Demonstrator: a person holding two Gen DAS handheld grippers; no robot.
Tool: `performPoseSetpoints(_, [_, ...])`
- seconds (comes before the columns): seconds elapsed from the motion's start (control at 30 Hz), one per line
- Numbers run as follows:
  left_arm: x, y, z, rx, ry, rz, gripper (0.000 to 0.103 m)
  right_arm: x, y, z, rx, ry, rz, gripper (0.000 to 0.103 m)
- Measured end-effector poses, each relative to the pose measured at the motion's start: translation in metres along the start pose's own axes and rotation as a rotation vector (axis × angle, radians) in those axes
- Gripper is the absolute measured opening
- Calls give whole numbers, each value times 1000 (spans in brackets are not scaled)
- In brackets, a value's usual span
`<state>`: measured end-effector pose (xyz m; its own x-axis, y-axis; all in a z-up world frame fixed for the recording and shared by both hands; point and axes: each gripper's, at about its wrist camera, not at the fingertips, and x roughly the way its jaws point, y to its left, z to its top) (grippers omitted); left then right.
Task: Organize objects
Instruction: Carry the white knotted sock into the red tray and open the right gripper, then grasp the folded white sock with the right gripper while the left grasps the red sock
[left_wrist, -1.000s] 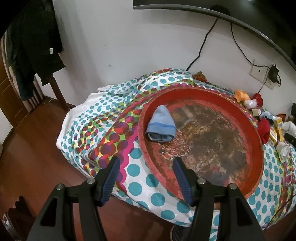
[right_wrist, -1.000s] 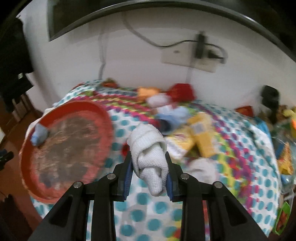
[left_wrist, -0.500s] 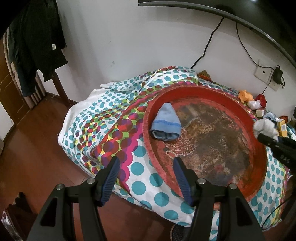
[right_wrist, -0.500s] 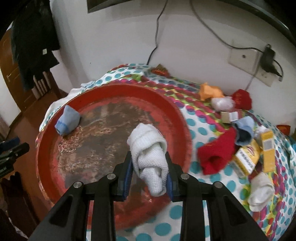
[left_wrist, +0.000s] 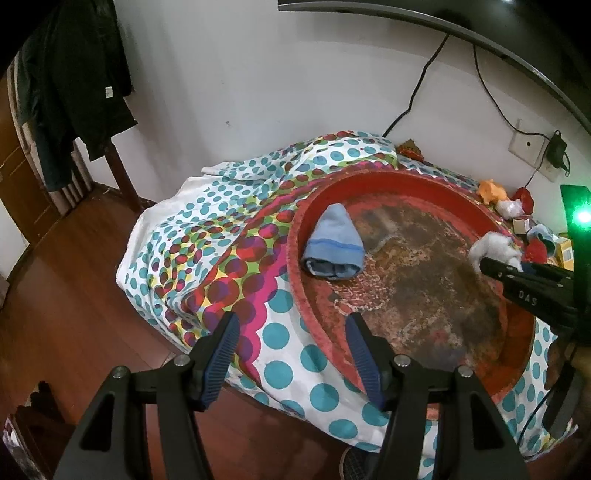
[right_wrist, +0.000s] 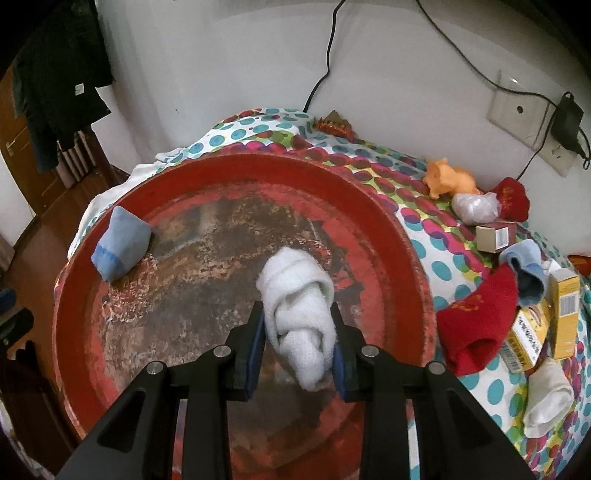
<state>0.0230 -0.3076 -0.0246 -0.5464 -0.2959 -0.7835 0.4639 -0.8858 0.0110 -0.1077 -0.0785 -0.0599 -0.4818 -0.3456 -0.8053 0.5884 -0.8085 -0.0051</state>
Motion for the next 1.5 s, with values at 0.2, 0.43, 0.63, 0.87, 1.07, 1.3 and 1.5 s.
performPoseSetpoints(0.2, [2, -1, 0, 1, 7, -6, 61, 6, 11, -5, -34, 11, -17, 33])
performPoseSetpoints(0.43, [6, -6, -3, 16, 13, -6, 61, -3, 1, -10, -2, -1, -8, 43])
performPoseSetpoints(0.63, [6, -14, -5, 35, 13, -9, 61, 4, 21, 22, 18, -43, -8, 44])
performPoseSetpoints(0.87, [6, -28, -10, 72, 15, -26, 61, -25, -39, -5, 48, -74, -73, 47])
performPoseSetpoints(1.07, [3, -44, -15, 111, 13, -43, 61, -42, -102, -28, 145, -64, -149, 48])
performPoseSetpoints(1.3, [-5, -61, -17, 176, -17, -38, 61, -37, -147, -52, 203, -52, -202, 59])
performPoseSetpoints(1.5, [-16, -85, -14, 237, -42, -61, 61, -16, -175, -60, 225, -38, -223, 63])
